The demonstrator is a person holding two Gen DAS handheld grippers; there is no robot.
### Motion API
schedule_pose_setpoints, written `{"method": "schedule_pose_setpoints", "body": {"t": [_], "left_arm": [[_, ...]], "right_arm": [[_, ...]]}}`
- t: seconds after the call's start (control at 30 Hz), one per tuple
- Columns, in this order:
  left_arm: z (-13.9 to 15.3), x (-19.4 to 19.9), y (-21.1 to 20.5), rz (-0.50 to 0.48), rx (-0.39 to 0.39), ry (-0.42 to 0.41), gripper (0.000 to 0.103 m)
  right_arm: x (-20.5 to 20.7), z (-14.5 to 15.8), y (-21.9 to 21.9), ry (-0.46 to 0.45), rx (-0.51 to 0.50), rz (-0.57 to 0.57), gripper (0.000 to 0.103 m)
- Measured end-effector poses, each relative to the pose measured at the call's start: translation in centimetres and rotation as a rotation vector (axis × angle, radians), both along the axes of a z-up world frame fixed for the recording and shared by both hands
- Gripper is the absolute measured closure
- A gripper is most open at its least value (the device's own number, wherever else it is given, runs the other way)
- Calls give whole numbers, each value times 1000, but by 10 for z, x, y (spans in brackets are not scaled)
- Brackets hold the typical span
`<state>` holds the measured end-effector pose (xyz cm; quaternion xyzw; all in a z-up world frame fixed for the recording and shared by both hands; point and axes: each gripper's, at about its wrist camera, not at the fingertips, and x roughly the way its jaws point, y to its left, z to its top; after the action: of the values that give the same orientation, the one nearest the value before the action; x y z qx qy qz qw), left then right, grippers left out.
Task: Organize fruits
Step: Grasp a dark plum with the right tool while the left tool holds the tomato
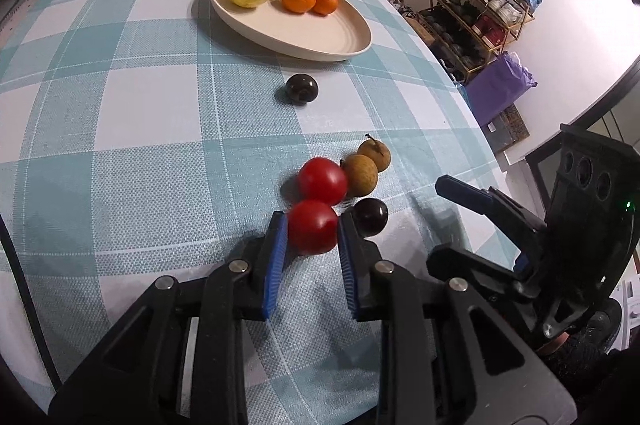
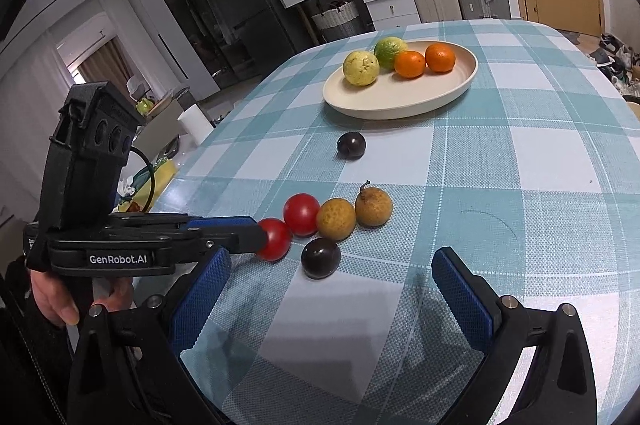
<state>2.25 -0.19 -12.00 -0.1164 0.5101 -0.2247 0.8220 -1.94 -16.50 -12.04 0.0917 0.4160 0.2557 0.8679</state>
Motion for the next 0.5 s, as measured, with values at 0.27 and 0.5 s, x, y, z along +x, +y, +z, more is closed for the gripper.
{"method": "schedule_pose_setpoints", "body": {"t": [0.27,0.5], "left_arm": [[-2,2,-6,-5,4,-9,80],[-7,6,-16,-21,13,10,78]], "right_arm": [[0,-1,0,4,-3,0,0],[-1,-3,1,5,-4,2,0]]}}
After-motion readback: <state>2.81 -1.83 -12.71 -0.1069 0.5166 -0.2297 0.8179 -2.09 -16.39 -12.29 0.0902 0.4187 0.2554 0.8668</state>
